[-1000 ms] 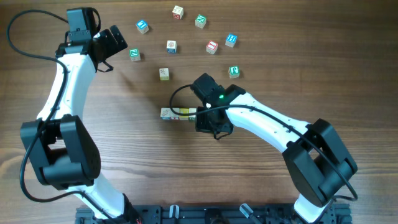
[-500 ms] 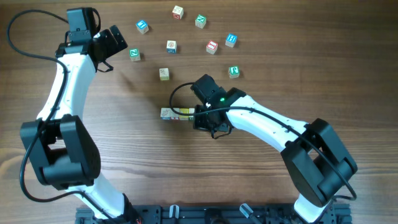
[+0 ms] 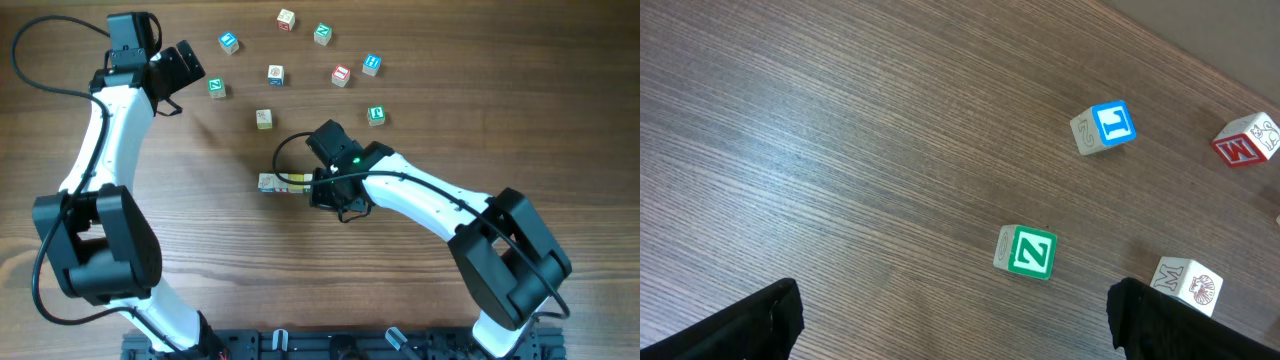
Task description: Form a horizontal line
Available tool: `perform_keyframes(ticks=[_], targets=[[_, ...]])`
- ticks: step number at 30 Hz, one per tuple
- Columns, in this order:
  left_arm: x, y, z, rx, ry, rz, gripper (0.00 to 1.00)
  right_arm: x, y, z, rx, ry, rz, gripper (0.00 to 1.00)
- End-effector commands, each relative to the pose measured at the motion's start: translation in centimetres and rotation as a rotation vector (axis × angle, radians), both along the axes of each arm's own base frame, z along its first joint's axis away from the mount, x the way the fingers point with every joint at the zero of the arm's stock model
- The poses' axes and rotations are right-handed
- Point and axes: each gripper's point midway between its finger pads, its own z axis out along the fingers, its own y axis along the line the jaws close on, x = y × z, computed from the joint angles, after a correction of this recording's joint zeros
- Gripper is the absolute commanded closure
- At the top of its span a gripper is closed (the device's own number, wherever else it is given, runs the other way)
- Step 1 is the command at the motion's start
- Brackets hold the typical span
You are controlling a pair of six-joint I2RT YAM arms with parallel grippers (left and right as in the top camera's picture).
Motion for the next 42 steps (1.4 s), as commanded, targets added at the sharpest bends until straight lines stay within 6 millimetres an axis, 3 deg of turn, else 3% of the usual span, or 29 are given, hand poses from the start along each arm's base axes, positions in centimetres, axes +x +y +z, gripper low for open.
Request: perform_keyframes(ticks=[1,42], targets=[[0.1,-0.1,0.2,0.003,-0.007,-0.007,0.0,0.0,-0.3,-0.8,-0.024,0.006,-0.016,0.96],[0.1,-0.1,0.2,0.003,-0.007,-0.007,0.0,1.1,-0.7,-0.8,-0.034,-0.028,-0.052,0.96]])
